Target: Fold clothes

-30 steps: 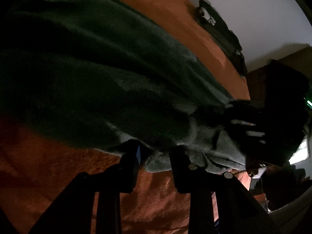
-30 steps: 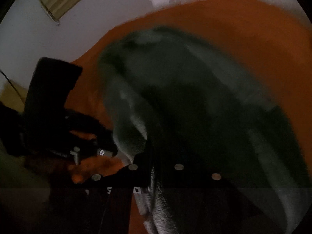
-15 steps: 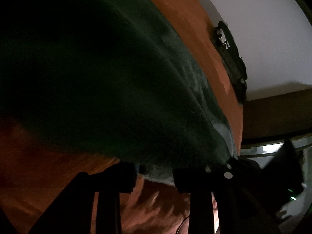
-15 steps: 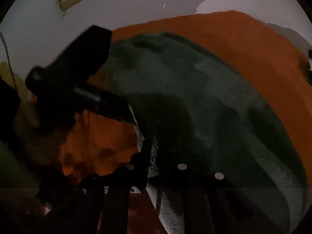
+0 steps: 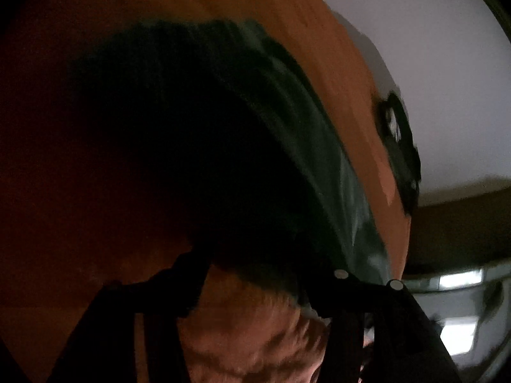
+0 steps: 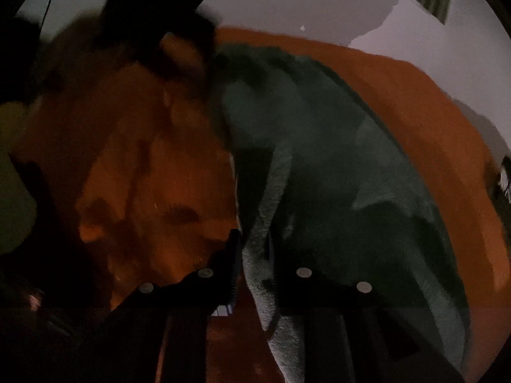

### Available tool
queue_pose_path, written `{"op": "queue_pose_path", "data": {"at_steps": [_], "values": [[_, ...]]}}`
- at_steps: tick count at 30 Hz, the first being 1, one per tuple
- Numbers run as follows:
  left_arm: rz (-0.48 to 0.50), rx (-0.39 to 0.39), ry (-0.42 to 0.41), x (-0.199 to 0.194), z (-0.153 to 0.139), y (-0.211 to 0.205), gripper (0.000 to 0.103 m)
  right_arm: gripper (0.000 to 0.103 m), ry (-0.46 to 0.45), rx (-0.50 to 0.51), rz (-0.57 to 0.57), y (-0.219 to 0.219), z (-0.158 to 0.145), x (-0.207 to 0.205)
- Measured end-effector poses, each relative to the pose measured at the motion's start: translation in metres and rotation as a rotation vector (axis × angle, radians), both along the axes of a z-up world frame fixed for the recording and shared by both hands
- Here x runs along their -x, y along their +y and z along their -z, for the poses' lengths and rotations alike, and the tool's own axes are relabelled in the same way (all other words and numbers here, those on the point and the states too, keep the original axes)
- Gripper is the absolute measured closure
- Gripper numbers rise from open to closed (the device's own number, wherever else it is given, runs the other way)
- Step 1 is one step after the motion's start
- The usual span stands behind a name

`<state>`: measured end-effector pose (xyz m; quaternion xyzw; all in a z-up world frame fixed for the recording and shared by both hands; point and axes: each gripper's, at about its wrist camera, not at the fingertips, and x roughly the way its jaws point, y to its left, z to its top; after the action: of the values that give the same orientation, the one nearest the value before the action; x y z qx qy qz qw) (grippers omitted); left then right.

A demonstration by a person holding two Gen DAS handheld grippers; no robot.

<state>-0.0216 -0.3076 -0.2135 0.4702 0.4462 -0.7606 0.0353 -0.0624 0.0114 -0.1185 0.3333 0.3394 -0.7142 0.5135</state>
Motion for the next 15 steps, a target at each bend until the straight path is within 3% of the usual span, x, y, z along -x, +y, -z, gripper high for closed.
{"op": "queue_pose_path", "data": {"at_steps": [2,3,4,6,10,13,15], "values": [[-0.040,0.004,-0.023,0.011,0.008,-0.011,0.049,0.097,0.084,-0.050,-0.019,-0.004,0.009,-0.007],[-0.061,0.010,-0.039,0.015,0.015,-0.017,0.059,0.097,0.124,-0.074,-0.028,-0.006,0.013,-0.010],[-0.081,0.016,-0.055,0.019,0.022,-0.022,0.082,0.097,0.156,-0.094,-0.030,-0.007,0.016,-0.011],[-0.104,0.010,-0.039,0.015,0.027,-0.031,0.086,0.097,0.199,-0.114,-0.027,-0.007,0.016,-0.015],[-0.116,-0.032,0.066,-0.007,0.024,-0.045,0.087,0.093,0.127,-0.031,0.008,0.002,-0.007,-0.009],[-0.059,-0.092,0.051,-0.022,0.034,-0.047,0.083,0.093,0.087,-0.022,0.047,0.010,-0.012,0.005],[-0.058,-0.064,0.062,-0.035,0.019,-0.053,0.075,0.093,0.068,-0.008,0.081,0.022,-0.019,0.012]]}}
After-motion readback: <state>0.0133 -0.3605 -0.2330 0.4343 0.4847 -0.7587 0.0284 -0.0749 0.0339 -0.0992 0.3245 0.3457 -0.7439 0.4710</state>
